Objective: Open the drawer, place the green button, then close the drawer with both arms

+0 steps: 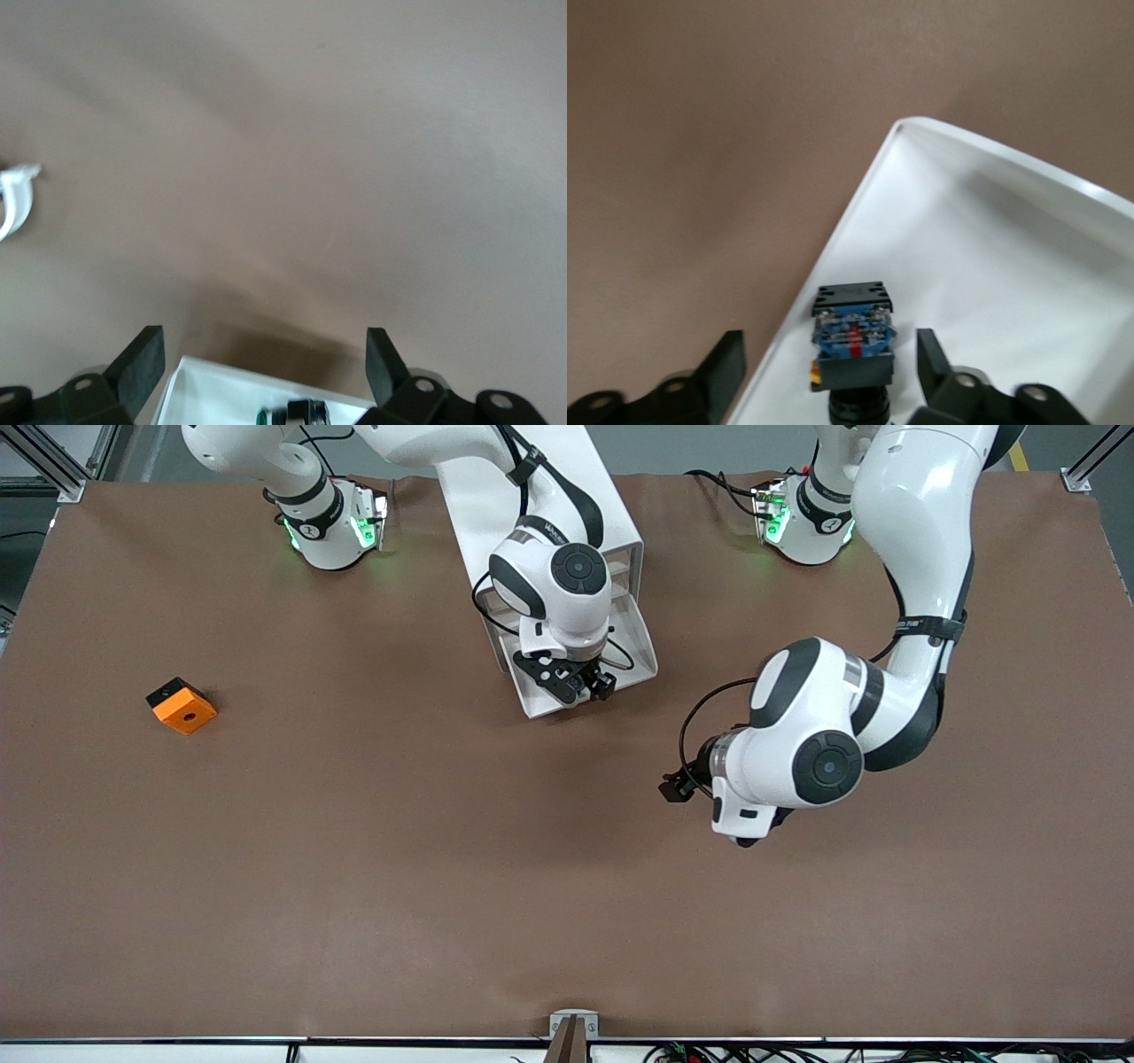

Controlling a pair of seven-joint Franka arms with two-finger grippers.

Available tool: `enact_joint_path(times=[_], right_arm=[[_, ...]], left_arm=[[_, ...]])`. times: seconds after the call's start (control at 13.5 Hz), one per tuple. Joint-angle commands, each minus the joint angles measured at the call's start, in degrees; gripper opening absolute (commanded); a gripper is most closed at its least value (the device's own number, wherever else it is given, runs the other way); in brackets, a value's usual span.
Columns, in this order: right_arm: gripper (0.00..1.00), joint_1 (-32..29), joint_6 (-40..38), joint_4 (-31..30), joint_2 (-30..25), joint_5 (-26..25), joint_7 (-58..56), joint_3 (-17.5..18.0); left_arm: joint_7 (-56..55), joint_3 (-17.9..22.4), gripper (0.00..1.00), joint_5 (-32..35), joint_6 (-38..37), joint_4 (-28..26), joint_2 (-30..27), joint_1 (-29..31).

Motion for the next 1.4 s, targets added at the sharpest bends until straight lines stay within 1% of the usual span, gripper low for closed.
enact_joint_path(times=[0.0,0.15,0.3,0.52,0.59,0.67,0.89,1.04,1.18,1.33], right_arm=[[1.0,-0.8,-5.3,5.2,0.4,-1.0,0.0,-0.4],[1.0,-3.1,-7.0,6.6,0.1,-1.3,-3.6,-0.4],[1.0,-5.7,-9.3,7.7,-0.6,-1.3,-8.3,-0.4],[1.0,-12.2,-13.0,8.5,-3.2,-1.3,-19.1,-0.4],[1.0,-15.0,-14.4,8.5,-4.2,-1.3,-24.0,-0.4],[1.0,-17.7,-15.8,8.5,-5.1,-1.3,-28.4,-0.4],[1.0,-25.5,-18.8,8.5,-8.1,-1.8,-38.3,-0.4],[1.0,-30.2,-22.5,8.6,-10.2,-2.1,-48.9,-0.5],[1.0,-35.5,-26.7,8.6,-12.3,-2.1,-59.5,-0.4],[1.0,-40.4,-29.1,9.5,-14.0,-2.1,-67.8,-0.6]], left_arm=[[6.3,-0.6,1.0,2.4,5.1,-2.6,-0.9,-0.8],[7.8,-0.8,1.0,6.6,8.6,-4.7,-1.5,-1.8],[8.2,-1.7,1.0,7.6,14.9,-10.0,-3.4,-2.0],[8.2,-3.4,1.0,7.8,30.4,-24.5,-7.6,-1.9],[8.1,-4.2,1.0,7.7,33.6,-27.7,-8.0,-1.8],[8.0,-4.5,1.0,7.7,34.8,-29.0,-8.0,-1.9],[5.9,-6.6,1.0,7.6,34.5,-30.3,-6.8,-2.3],[5.0,-7.4,1.0,7.6,33.1,-30.7,-5.5,-2.7],[1.9,-8.0,1.0,7.1,32.1,-30.6,-4.2,-3.7],[-3.0,-8.6,1.0,7.0,31.7,-30.3,-3.7,-5.2]])
